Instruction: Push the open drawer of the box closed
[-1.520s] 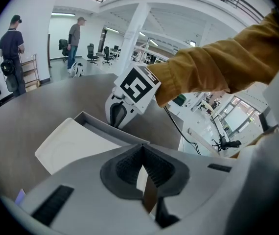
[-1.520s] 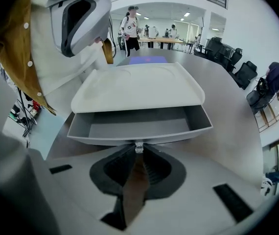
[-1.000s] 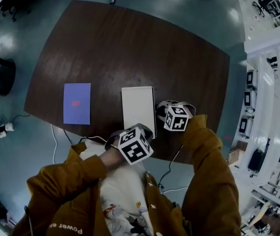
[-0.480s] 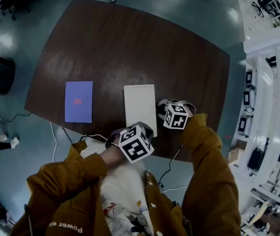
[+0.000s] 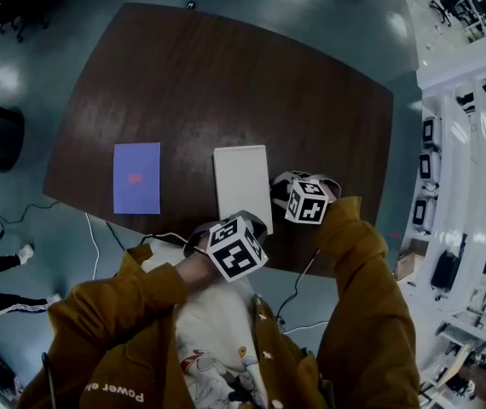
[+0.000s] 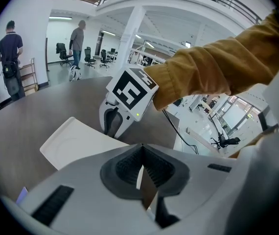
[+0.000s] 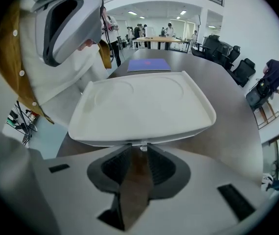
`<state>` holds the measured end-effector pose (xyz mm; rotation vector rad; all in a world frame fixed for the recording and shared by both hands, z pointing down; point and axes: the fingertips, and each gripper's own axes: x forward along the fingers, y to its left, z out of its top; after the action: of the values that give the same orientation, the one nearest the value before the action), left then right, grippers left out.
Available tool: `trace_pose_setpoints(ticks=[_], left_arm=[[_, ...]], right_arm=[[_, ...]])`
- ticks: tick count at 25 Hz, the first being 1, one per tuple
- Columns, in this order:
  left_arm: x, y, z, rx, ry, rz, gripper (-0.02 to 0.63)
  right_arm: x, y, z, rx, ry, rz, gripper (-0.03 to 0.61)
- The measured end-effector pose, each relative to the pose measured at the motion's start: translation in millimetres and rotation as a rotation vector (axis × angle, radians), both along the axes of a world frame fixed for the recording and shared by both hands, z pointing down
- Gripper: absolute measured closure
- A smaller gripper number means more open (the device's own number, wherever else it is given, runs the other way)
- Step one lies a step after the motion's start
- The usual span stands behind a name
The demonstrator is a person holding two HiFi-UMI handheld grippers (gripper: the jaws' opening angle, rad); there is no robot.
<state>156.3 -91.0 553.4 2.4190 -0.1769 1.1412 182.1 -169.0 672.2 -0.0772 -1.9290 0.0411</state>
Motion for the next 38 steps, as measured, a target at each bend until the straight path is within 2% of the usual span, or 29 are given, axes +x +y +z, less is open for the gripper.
trace_pose_setpoints(ticks=[5,10,14,24,31,38], left_arm=[[-1.7,3.6,-1.7,0.011,0.000,0.019,0.607],[-2.3,3.6,-7.3,0.043,0.021,0.024,0.607],[-3.8,2.9,-11.9,0.060,0.029,0.023,0.607],[-23.4,-6.1,-11.2,0.080,0.046,-0.047,0.607],[-25.7,-11.7,-19.7,0.092,0.068,-0.110,0.607],[-37.9,-12.7,-21.2,0.112,0.080,-0.141,0.607]], right_arm=[[-0.8,-2.3,-14.4,0.039,-0.021,0.035,0.485],[-5.9,-12.6,-43.4,0.123,-0.110,0.155,0.518],[-11.5,-8.6,-68.6,0.187,-0.174,0.212,0.540],[-31.5,19.4,-116.9,0.291,-0.362,0.438,0.571],[-39.3,27.9,-156.6,0.383,-0.473,0.718,0.572],[-59.4,43.3,-179.2,0.449,-0.524,0.834,0.572]])
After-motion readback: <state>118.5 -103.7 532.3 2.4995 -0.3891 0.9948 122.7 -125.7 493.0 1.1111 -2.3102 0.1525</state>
